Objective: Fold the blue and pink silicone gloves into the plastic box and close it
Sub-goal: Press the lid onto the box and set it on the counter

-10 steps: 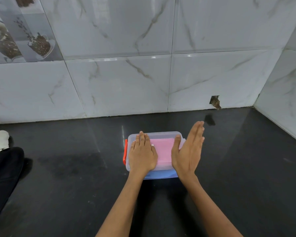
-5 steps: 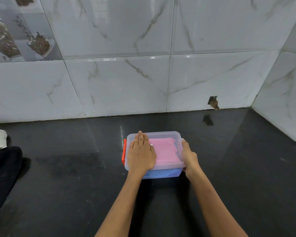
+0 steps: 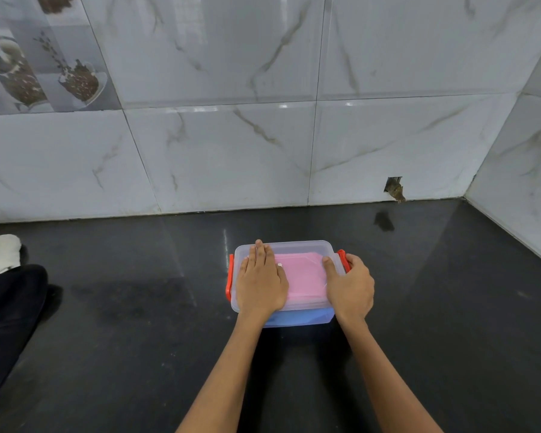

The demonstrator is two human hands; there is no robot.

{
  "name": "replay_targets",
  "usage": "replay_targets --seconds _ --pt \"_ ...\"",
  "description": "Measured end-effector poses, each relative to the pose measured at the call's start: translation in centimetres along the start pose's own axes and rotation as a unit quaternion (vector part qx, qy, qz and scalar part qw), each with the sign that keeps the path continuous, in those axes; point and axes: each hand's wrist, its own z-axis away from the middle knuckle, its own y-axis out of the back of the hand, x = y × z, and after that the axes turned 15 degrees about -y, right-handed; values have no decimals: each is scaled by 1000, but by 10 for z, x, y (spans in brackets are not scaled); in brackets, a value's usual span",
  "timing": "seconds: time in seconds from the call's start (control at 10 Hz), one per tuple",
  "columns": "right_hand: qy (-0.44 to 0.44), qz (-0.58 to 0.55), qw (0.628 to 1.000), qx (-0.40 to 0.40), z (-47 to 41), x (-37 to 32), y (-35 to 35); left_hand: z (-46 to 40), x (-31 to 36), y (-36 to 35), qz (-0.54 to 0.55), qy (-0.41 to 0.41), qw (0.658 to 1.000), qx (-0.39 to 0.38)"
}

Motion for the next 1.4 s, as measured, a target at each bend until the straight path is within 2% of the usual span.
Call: replay_targets --seconds 0.3,0.6,0.7,0.8,0.9,1.0,1.1,1.2,1.3,1.4 --pt "42 104 993 39 3 -8 -1 0 -1 -1 5 0 1000 0" --pt "90 207 971 78 1 -7 -5 2 0 -1 5 5 1000 -1" --pt "138 236 959 76 0 -8 -2 2 0 1 3 3 1000 -3" --pt "266 263 925 72 0 -14 0 3 1 2 7 2 1000 3" --pt "359 254 898 13 7 -24 -4 4 2 3 11 2 1000 1" --pt "366 322 869 -84 13 -22 -14 5 2 2 -3 3 1000 1" --pt "328 416 834 -152 11 -17 -20 4 2 2 -13 2 1000 9" --pt "325 439 822 -160 10 -18 -20 4 0 0 -20 4 1000 -11" --pt "328 441 820 -158 11 -18 -20 5 3 4 7 -12 998 63" --pt "321 433 827 -159 11 -18 -21 21 13 9 43 -25 928 370"
